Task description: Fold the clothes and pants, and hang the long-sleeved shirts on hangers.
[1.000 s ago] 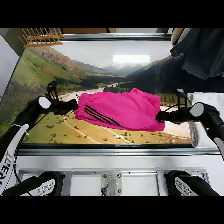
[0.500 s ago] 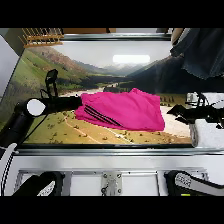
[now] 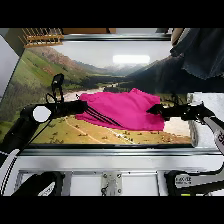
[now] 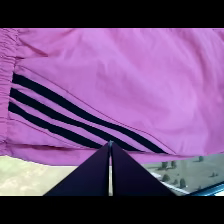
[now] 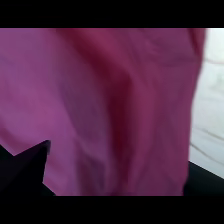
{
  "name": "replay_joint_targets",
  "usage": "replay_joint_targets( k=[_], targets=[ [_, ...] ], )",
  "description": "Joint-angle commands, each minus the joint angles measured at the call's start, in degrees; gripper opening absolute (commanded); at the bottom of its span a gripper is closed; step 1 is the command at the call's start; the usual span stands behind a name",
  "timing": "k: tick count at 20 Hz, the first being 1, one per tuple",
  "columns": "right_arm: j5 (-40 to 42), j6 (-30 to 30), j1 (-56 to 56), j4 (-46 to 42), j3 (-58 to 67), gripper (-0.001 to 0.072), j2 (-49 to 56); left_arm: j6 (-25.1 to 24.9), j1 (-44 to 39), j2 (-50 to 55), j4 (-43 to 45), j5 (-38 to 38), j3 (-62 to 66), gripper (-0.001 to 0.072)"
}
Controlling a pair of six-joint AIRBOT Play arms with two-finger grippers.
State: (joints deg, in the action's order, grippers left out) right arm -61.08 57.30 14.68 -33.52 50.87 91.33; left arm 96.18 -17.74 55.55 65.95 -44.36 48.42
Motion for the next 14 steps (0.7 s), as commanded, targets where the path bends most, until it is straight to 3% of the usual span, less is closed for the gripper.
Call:
replay_joint_targets(
  k=[1, 2, 3, 4, 5, 6, 7, 14],
  targets=[
    [6.0, -1.9, -7.1, 4.6, 0.1, 0.0714, 0.8, 0.3, -0.2, -0.1, -0.1, 0.4, -0.1, 0.0011],
    [7.3, -3.0, -8.4, 6.2, 0.3, 0.0702, 0.8, 0.3, -0.2, -0.1, -0.1, 0.4, -0.1, 0.001],
    [7.8, -4.0, -9.3, 7.1, 0.8, 0.0526, 0.8, 0.3, -0.2, -0.1, -0.1, 0.4, -0.1, 0.001],
    [7.6, -6.0, -9.9, 7.3, 1.7, 0.0226, 0.8, 0.3, -0.2, -0.1, -0.1, 0.3, -0.1, 0.0011],
    [7.1, -6.9, -10.0, 7.2, 2.8, 0.0106, 0.8, 0.3, -0.2, -0.1, -0.1, 0.3, -0.1, 0.0011],
    [6.1, -7.4, -9.7, 6.5, 4.6, 0.0088, 0.7, 0.3, -0.2, -0.1, 0.0, 0.2, -0.1, 0.0011],
    [5.1, -7.4, -9.2, 4.3, 6.8, 0.0003, 0.4, 0.3, -0.2, -0.1, 0.0, -0.2, -0.1, 0.0011],
    [4.7, 13.6, 3.3, -25.0, 34.6, 0.0005, -3.2, 0.3, -0.2, -0.1, 0.0, -0.9, -0.1, 0.0011]
  ],
)
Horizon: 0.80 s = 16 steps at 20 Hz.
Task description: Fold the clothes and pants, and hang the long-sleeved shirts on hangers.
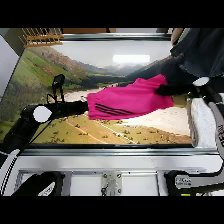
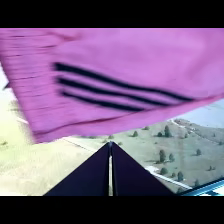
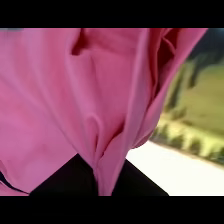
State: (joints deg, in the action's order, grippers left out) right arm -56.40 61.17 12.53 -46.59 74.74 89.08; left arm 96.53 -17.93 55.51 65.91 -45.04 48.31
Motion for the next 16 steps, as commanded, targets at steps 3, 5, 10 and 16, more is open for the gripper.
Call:
replay_joint_targets(
  k=[3, 5, 10, 16],
  targets=[
    [0.7, 18.1, 13.9, -15.7, 19.8, 0.0004, -1.7, 0.0, 0.0, 0.0, 0.0, -0.2, 0.0, 0.001],
    [2.2, 23.6, 19.2, -18.4, 22.1, 0.0004, -3.8, 0.0, 0.0, 0.0, 0.0, -0.2, 0.0, 0.0011],
    [3.6, 40.3, 28.1, -33.1, 22.1, 0.0004, -12.0, 0.0, 0.0, 0.0, 0.0, -0.2, 0.0, 0.0011],
    [-3.7, 53.6, 30.7, -49.8, 21.9, 0.0004, -20.3, -0.1, 0.0, 0.0, 0.0, -0.2, 0.0, 0.0011]
  ],
)
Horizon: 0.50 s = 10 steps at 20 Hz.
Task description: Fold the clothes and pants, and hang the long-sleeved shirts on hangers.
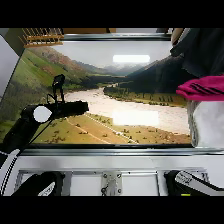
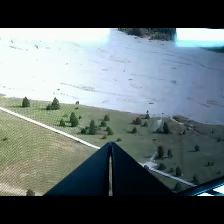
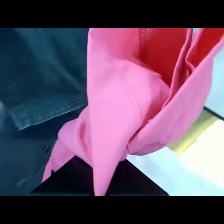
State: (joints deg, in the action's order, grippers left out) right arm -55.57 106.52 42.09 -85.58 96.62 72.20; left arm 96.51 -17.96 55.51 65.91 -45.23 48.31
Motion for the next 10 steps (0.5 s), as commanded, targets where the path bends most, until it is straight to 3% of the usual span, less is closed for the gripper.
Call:
replay_joint_targets(
  k=[1, 4, 10],
  targets=[
    [-8.4, 8.4, 1.1, -12.6, 0.0, 0.0004, -4.1, 0.0, 0.0, 0.0, 0.0, 0.0, 0.0, 0.001],
    [-18.0, 8.4, 1.0, -14.5, -4.2, 0.0004, -5.9, 0.0, 0.0, 0.0, 0.0, 0.3, 0.0, 0.0011],
    [-19.5, 8.5, 0.9, -18.2, -25.6, 0.0004, -16.5, -0.1, 0.0, 0.0, 0.0, 0.0, 0.0, 0.0011]
  ],
)
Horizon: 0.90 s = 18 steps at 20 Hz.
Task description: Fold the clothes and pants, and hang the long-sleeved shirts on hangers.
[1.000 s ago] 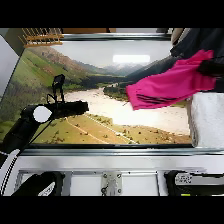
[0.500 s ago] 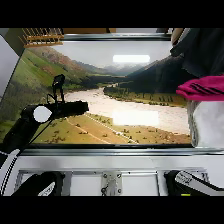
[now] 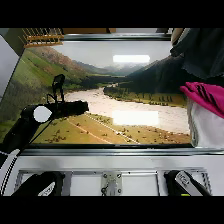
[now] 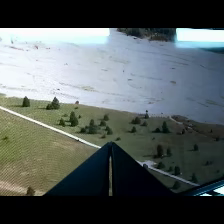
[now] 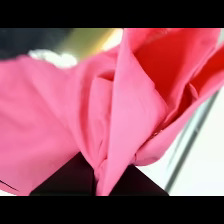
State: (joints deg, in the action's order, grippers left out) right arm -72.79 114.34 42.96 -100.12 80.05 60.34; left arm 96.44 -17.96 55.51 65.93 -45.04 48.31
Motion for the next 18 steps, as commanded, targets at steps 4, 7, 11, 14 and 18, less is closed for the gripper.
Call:
replay_joint_targets(
  k=[4, 7, 11, 14, 18],
  targets=[
    [-2.4, 0.5, 0.0, -4.7, -20.5, 0.0005, -10.5, 0.0, 0.0, 0.0, 0.0, -1.1, 0.0, 0.0011],
    [-2.1, -0.1, 0.0, -4.6, -24.7, 0.0018, -11.5, 0.0, 0.0, 0.0, 0.0, -1.1, 0.0, 0.0011],
    [1.3, -7.5, 0.0, -4.3, -23.1, 0.0707, -11.6, 0.0, 0.0, 0.0, 0.0, -1.9, 0.0, 0.0011],
    [8.3, -16.4, -1.5, 4.6, -17.7, 0.0707, -13.7, 0.0, 0.0, 0.0, 0.0, -1.9, 0.0, 0.0011],
    [12.3, -33.4, -12.0, 33.3, -17.0, 0.0707, -16.8, 0.0, 0.0, 0.0, 0.0, -1.9, 0.0, 0.0011]
  ],
)
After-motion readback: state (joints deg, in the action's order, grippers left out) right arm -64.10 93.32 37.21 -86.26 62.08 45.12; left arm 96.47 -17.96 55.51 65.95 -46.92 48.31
